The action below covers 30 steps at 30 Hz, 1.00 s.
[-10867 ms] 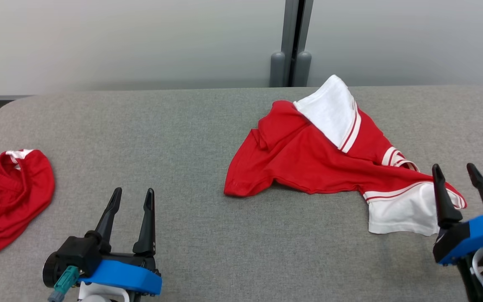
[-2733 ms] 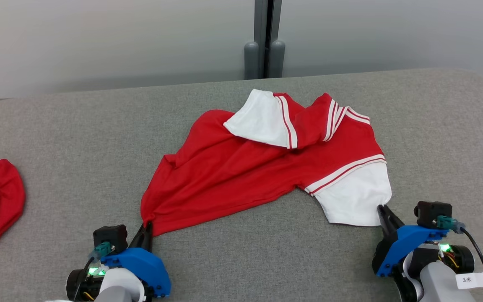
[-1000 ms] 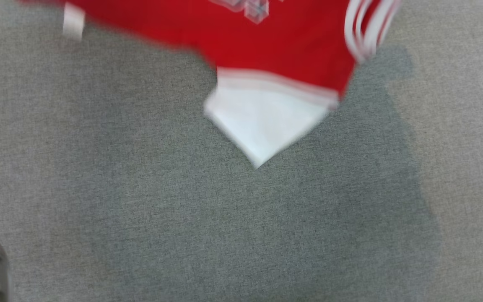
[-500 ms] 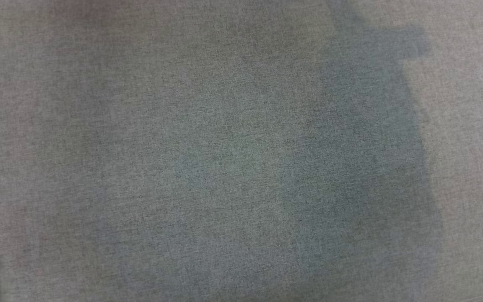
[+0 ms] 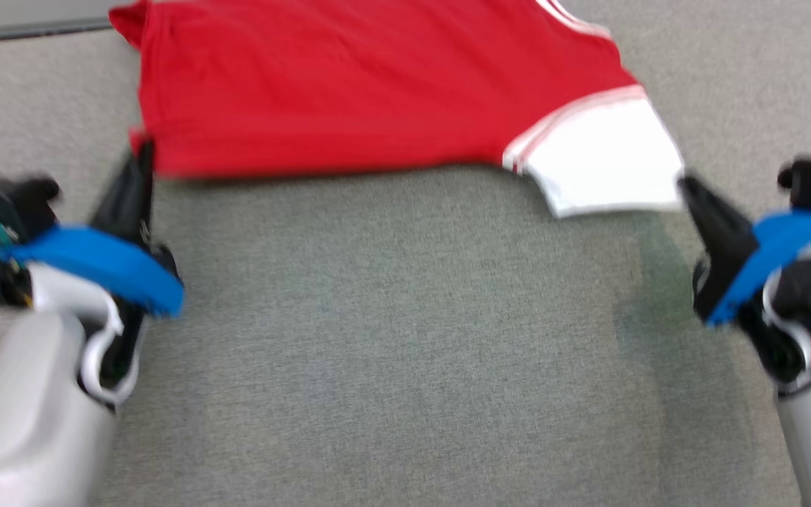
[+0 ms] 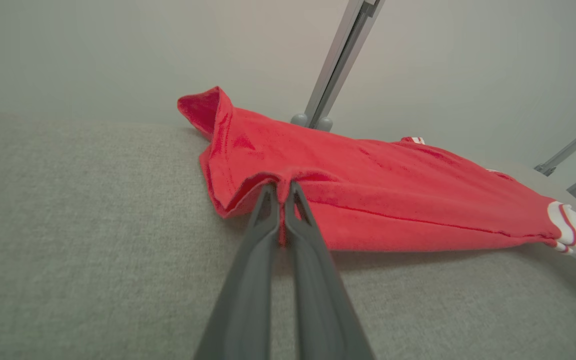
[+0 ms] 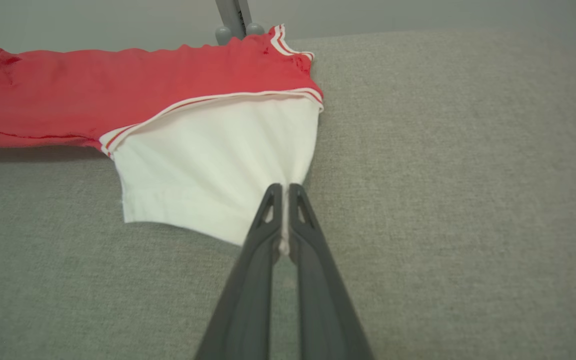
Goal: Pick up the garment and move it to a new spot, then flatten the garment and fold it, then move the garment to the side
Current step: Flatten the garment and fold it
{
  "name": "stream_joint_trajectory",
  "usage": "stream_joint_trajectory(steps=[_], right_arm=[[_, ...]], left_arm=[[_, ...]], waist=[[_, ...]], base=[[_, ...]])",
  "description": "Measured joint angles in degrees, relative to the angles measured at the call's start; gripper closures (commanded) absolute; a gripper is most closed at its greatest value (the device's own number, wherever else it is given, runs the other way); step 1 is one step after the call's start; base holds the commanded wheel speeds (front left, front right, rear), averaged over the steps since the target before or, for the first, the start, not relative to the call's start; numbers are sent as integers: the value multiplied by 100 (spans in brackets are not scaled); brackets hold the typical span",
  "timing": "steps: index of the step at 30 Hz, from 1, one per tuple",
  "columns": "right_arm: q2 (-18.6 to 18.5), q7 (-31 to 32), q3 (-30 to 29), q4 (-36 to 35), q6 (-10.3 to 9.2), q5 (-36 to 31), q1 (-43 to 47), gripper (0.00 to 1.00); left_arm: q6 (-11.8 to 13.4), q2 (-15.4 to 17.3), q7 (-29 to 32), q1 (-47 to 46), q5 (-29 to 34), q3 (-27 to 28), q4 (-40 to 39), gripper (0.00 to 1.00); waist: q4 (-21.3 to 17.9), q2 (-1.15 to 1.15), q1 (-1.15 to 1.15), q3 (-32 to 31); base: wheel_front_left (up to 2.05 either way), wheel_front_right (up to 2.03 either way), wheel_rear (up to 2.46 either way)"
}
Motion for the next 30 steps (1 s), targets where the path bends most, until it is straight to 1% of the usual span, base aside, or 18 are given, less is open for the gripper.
stream_joint_trajectory(steps=[4,7,10,13,15,18,20,21,24,26,28,30], right_arm=[[174,834,-372,-788,-2,59,1061,100],[427,1485,-606,-1474,-2,37,1828,100],[669,2098,-902,-2176,-3,-68,2533,100],[955,2651,-1083,-2855,-3,-122,3137,100],[1076,3017,-1154,-3253,-3,-134,3491,100],[1201,3494,-1249,-3773,-3,-101,3947,100],[1244,3732,-1325,-4045,-3,-69,4178,100],[1250,3871,-1339,-4165,-3,-60,4282,100],[1288,3996,-1413,-4529,-3,-44,4403,100],[1288,3878,-1467,-4680,-3,-138,4282,100],[1278,3735,-1482,-4743,-3,-328,4000,100],[1257,3604,-1452,-4748,-3,-458,3637,100]], left_arm=[[62,31,129,942,-98,-115,22,100],[253,45,248,1608,-210,-132,-176,100],[476,85,401,2186,-294,-133,-572,100],[673,279,619,2658,-312,-129,-1013,100],[793,399,771,2930,-310,-137,-1336,100],[948,616,1046,3184,-264,-201,-1772,100],[984,820,1260,3270,-144,-294,-2036,100],[1000,871,1359,3302,-133,-323,-2163,100],[1044,1036,1638,3347,-82,-417,-2453,100],[1054,1121,1795,3352,-93,-430,-2601,100],[1098,1203,1862,3319,-45,-416,-2763,100],[1143,1201,1940,3230,-110,-354,-2894,100]], waist=[[47,0,-1,-438],[54,0,-1,-729],[69,0,-1,-961],[92,0,-1,-1084],[130,0,-1,-1110],[192,0,0,-1118],[229,0,0,-1101],[252,0,0,-1089],[290,0,0,-1051],[286,0,1,-1025],[266,0,1,-986],[257,0,1,-939]], base=[[0,0,0],[0,0,0],[0,0,0],[0,0,0],[0,0,0],[0,0,0],[0,0,0],[0,0,0],[0,0,0],[0,0,0],[0,0,0],[0,0,0]])
